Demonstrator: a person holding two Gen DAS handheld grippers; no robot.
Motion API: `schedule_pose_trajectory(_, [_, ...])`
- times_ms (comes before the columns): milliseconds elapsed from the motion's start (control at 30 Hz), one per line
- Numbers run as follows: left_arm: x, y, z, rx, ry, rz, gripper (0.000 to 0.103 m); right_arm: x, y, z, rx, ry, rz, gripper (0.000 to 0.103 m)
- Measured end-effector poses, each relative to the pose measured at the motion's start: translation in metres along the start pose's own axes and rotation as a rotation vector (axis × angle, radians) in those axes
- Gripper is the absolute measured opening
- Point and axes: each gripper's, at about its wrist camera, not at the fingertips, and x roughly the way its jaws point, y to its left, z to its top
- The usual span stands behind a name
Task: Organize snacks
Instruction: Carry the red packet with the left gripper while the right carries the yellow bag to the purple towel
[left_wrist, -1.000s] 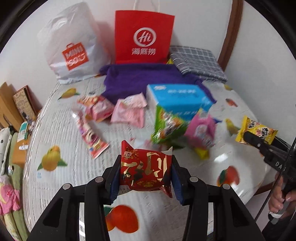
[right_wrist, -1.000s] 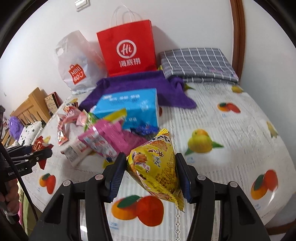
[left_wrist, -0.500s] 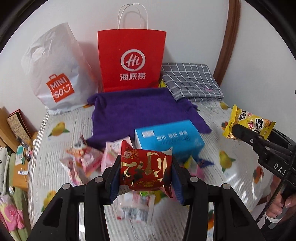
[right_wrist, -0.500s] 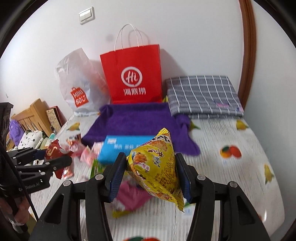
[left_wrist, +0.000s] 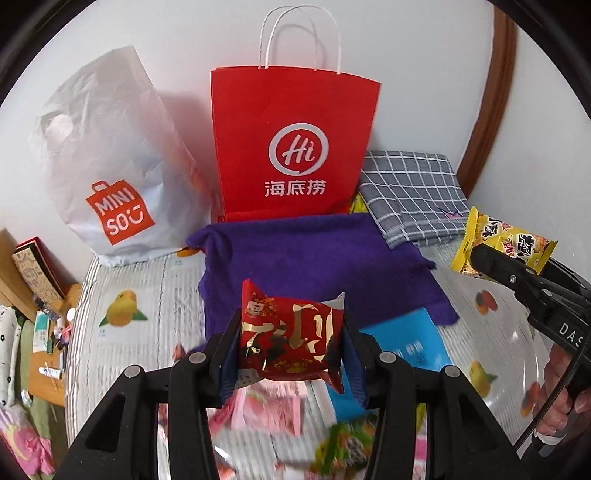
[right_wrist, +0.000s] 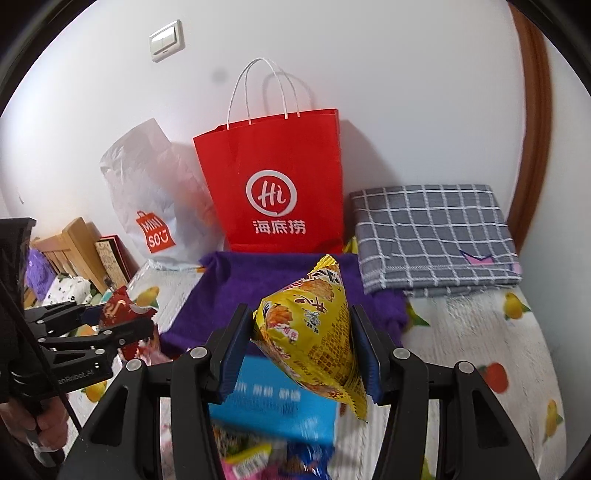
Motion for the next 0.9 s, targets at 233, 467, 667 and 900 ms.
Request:
schedule_pose_trajectory(233, [0.038, 0.011, 0.025, 0.003, 0.008, -0.006, 0.046, 0.048, -0.015, 0.016, -0.041, 0.025, -0.008, 0.053])
schedule_pose_trajectory(467, [0.075, 0.022, 0.051, 0.001, 0.022, -0.002, 0.046, 0.091, -0.035, 0.035, -0.016, 0.036, 0.012, 0.053])
schedule_pose_trajectory(667, [0.104, 0.031, 0.059, -0.018, 0.034, -0.005, 0.046, 0.123, -0.041, 0.042, -0.032, 0.053, 0.010, 0.053])
schedule_pose_trajectory(900, [0.130, 0.033, 0.052, -0.009, 0.090, 0.003, 0.046, 0.154, -0.040, 0.028, -0.044, 0.109, 0.030, 0.053])
